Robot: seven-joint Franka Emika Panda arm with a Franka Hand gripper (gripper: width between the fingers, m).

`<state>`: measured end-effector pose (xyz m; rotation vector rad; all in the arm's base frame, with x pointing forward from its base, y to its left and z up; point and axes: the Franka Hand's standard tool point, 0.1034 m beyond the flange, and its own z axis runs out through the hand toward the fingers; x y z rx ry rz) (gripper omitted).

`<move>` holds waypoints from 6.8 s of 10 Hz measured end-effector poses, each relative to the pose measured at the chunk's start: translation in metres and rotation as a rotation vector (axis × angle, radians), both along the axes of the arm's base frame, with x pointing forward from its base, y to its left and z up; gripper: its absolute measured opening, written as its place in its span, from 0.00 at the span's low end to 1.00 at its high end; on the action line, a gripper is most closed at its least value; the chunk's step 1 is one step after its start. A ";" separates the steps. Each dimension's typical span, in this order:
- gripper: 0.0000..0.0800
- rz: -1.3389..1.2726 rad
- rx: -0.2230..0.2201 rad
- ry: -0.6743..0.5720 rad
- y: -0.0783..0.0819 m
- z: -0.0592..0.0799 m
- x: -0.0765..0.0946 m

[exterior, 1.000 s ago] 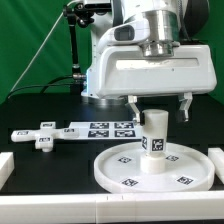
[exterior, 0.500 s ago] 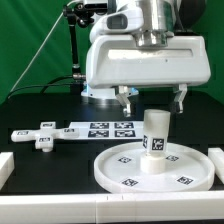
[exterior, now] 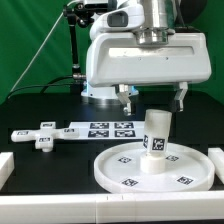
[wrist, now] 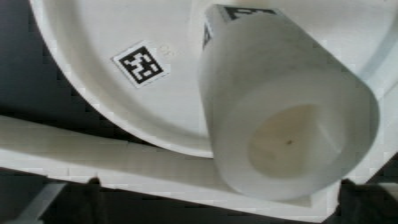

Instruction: Assemble round table

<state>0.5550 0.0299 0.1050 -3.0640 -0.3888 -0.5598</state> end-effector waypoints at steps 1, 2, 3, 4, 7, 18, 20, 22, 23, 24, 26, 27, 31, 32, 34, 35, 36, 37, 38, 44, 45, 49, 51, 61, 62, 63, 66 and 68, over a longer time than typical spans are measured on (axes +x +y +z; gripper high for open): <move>0.81 -0.015 0.015 0.105 0.008 -0.001 -0.006; 0.81 -0.011 0.020 0.171 0.016 0.004 -0.004; 0.81 -0.008 0.022 0.227 0.017 0.006 -0.003; 0.81 -0.005 0.025 0.307 0.018 0.005 -0.004; 0.81 0.013 0.023 0.322 0.019 0.005 -0.002; 0.63 0.031 0.008 0.274 0.007 -0.015 -0.016; 0.51 0.023 0.010 0.274 0.007 -0.015 -0.016; 0.51 -0.095 0.042 0.280 0.008 -0.015 -0.016; 0.51 -0.228 0.083 0.283 0.008 -0.015 -0.016; 0.51 -0.367 0.126 0.288 0.008 -0.015 -0.016; 0.51 -0.598 0.199 0.300 0.007 -0.016 -0.016; 0.51 -0.705 0.228 0.299 0.007 -0.016 -0.016; 0.51 -0.906 0.283 0.311 0.007 -0.016 -0.017; 0.51 -1.004 0.315 0.316 0.006 -0.016 -0.017; 0.51 -1.287 0.411 0.340 0.006 -0.017 -0.018; 0.51 -1.358 0.428 0.349 0.007 -0.017 -0.018; 0.51 -1.498 0.471 0.361 0.008 -0.017 -0.019; 0.51 -1.621 0.509 0.369 0.010 -0.018 -0.018; 0.51 -1.719 0.531 0.369 0.014 -0.017 -0.018; 0.79 -1.546 0.487 0.368 0.021 -0.016 -0.016; 0.81 -1.445 0.466 0.362 0.022 -0.016 -0.016; 0.81 -1.129 0.396 0.345 0.020 -0.016 -0.016; 0.81 -0.858 0.318 0.318 0.013 -0.012 -0.010; 0.81 0.082 0.034 0.242 0.015 -0.011 -0.007; 0.81 0.186 -0.001 0.243 0.018 -0.012 -0.006; 0.81 0.261 -0.021 0.244 0.018 -0.013 -0.007; 0.81 0.427 -0.061 0.232 0.016 -0.014 -0.007; 0.81 0.605 -0.116 0.220 0.017 -0.018 -0.008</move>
Offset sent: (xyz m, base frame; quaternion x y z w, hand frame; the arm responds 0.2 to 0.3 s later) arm 0.0096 -0.0063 0.0006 0.0216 -0.2143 0.0041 0.9765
